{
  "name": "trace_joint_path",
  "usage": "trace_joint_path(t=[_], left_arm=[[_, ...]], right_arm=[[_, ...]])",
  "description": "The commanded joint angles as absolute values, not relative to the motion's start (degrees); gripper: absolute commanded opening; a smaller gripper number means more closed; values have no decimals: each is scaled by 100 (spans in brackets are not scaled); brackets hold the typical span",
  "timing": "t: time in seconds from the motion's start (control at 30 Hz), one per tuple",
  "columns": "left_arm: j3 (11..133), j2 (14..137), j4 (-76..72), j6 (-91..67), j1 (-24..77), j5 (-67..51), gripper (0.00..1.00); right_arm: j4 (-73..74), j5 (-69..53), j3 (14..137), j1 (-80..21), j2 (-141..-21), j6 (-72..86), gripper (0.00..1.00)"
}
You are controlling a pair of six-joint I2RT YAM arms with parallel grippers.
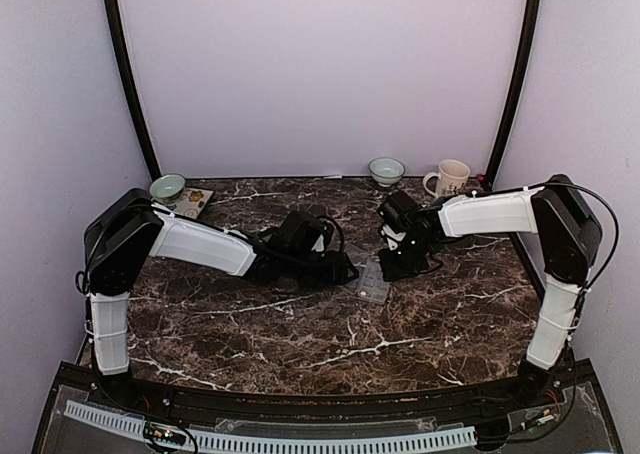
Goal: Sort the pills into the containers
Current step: Close the pill container at the center of the board.
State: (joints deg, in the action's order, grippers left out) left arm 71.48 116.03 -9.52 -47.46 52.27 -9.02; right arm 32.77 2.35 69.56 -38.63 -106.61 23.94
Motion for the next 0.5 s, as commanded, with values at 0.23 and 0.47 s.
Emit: trace_joint_path(t=[0.23, 0.47], left_arm=[[7235, 11514, -1271, -4680, 5194, -1337, 41], [7273, 11385, -1225, -4624, 5194, -1317, 41]], right_arm=[[3261, 150, 7198, -3832, -10686, 2314, 24], [3280, 120, 7259, -3832, -10746, 2303, 24]])
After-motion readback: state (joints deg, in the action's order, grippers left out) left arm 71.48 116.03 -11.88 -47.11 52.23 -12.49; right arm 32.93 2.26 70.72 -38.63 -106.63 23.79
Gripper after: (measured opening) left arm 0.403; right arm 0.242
